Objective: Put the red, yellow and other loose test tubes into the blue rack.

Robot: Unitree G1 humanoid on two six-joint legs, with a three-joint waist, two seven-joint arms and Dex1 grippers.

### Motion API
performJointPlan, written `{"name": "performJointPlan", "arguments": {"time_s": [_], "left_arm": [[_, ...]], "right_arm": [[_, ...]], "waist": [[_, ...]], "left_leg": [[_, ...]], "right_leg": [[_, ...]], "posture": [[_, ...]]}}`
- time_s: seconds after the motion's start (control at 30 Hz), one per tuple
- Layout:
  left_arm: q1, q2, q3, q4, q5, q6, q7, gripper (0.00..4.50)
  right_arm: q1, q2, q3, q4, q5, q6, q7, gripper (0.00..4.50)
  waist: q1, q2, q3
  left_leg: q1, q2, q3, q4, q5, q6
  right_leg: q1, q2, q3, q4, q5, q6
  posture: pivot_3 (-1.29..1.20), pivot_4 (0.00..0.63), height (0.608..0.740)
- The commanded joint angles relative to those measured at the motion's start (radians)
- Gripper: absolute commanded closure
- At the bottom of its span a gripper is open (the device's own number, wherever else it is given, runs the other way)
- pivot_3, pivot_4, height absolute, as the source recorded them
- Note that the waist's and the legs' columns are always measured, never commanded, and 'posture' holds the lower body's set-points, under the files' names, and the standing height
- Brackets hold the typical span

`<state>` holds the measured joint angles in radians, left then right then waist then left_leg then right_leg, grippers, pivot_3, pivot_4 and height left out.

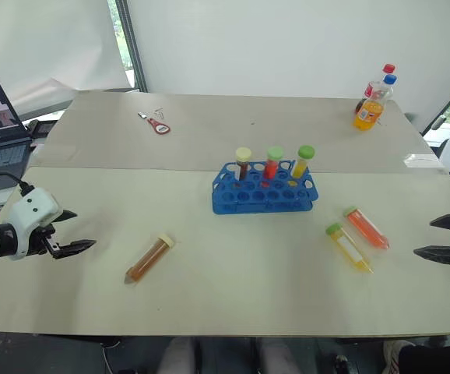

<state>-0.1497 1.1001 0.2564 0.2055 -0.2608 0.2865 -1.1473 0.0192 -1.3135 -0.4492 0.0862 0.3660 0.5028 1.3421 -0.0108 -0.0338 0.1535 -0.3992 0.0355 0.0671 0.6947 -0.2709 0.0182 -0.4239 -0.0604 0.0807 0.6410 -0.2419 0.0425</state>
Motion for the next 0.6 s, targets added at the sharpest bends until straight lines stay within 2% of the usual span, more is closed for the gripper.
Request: {"name": "performJointPlan", "arguments": {"time_s": [0.03,0.1,0.23,0.33,0.47,0.6], "left_arm": [[-0.043,-0.004,0.03,-0.073,-0.053,0.025,-0.007,0.01],[-0.064,-0.016,0.019,-0.12,-0.076,0.052,-0.005,0.01],[-0.156,-0.101,-0.092,-0.445,-0.241,0.233,-0.006,0.01],[-0.203,-0.156,-0.163,-0.575,-0.296,0.297,0.01,0.01],[-0.264,-0.226,-0.263,-0.659,-0.309,0.307,0.017,0.01],[-0.319,-0.293,-0.347,-0.661,-0.27,0.254,0.007,0.01]], "right_arm": [[-0.031,-0.003,-0.023,0.009,-0.002,-0.014,-0.012,0.04],[-0.045,-0.004,-0.017,0.017,0.002,-0.009,-0.013,0.04],[-0.119,-0.021,0.02,-0.068,0.069,0.125,-0.021,0.04],[-0.171,-0.023,0.054,-0.141,0.097,0.211,-0.055,0.04],[-0.233,-0.015,0.12,-0.277,0.144,0.34,-0.114,0.04],[-0.318,0.016,0.239,-0.353,0.146,0.474,-0.219,0.04]], "waist": [[0.0,0.0,0.0],[0.001,0.0,0.0],[0.007,0.0,0.0],[0.004,0.0,0.0],[-0.005,0.0,0.0],[-0.003,0.0,0.0]], "left_leg": [[0.0,0.0,0.0,0.0,0.0,0.0],[0.0,0.0,0.0,0.0,0.0,0.0],[-0.001,-0.001,0.0,0.002,0.0,0.0],[-0.001,-0.001,-0.001,0.002,0.0,0.0],[-0.001,0.0,-0.003,0.001,0.0,0.0],[0.0,-0.001,-0.003,0.002,0.0,0.0]], "right_leg": [[0.0,0.0,0.0,0.0,0.0,0.0],[0.0,0.0,0.0,0.0,0.0,0.0],[0.001,0.0,0.0,0.0,0.0,0.0],[0.001,0.0,0.0,0.001,0.0,0.001],[0.0,0.001,0.001,0.001,0.0,0.0],[0.001,0.001,0.001,0.001,0.0,0.001]], "posture": [[0.0,0.15,0.74],[0.0,0.15,0.74],[0.0,0.15,0.74],[0.0,0.15,0.74],[0.0,0.15,0.74],[0.0,0.15,0.74]]}}
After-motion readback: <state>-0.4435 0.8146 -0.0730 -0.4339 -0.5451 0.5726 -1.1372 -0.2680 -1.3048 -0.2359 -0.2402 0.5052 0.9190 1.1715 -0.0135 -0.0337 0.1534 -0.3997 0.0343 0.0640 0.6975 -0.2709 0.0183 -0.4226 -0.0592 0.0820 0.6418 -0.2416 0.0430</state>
